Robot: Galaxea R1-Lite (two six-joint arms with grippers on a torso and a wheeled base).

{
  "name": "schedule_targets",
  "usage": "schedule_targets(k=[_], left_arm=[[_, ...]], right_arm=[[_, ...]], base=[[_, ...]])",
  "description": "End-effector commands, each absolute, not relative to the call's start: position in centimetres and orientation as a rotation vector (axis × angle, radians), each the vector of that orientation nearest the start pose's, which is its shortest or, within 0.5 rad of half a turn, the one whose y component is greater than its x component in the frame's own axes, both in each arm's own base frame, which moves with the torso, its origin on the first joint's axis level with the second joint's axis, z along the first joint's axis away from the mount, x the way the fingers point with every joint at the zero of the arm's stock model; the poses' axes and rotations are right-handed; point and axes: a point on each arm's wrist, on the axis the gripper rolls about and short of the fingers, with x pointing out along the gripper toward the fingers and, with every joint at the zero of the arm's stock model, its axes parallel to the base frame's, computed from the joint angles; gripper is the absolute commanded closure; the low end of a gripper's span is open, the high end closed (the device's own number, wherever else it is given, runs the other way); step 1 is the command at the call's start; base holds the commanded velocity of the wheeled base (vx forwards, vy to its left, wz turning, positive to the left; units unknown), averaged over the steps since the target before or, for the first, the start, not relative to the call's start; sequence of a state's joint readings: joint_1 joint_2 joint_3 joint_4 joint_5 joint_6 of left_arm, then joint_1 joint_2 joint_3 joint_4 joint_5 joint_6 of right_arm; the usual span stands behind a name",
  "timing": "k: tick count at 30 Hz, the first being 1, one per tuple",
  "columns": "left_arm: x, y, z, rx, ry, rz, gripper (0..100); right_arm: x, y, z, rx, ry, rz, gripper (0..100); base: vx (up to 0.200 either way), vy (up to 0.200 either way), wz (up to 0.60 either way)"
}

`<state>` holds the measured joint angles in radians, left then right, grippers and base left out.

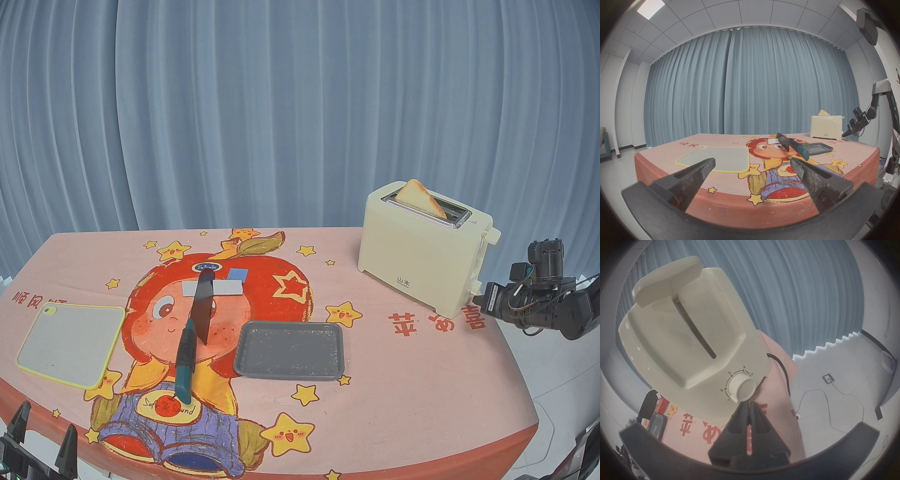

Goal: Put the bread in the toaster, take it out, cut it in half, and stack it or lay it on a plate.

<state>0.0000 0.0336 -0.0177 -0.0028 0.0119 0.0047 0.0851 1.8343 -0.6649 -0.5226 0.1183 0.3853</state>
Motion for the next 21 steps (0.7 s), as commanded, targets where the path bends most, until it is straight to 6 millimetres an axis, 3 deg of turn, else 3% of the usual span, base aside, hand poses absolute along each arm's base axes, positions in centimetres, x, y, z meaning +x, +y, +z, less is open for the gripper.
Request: schedule_targets(k=[1,21], left_arm=[[-2.0,0.0,7.7,0.005,0.032,0.012,0],[-2.0,0.0,7.7,0.005,0.032,0.012,0]], right_arm=[[29.6,3.0,9.9,0.374,0.669,0.064,100],[28.6,3.9,10.3,0.357,0.665,0.095,100]], base=[[0.000,0.000,0.00],[0.000,0.000,0.00]])
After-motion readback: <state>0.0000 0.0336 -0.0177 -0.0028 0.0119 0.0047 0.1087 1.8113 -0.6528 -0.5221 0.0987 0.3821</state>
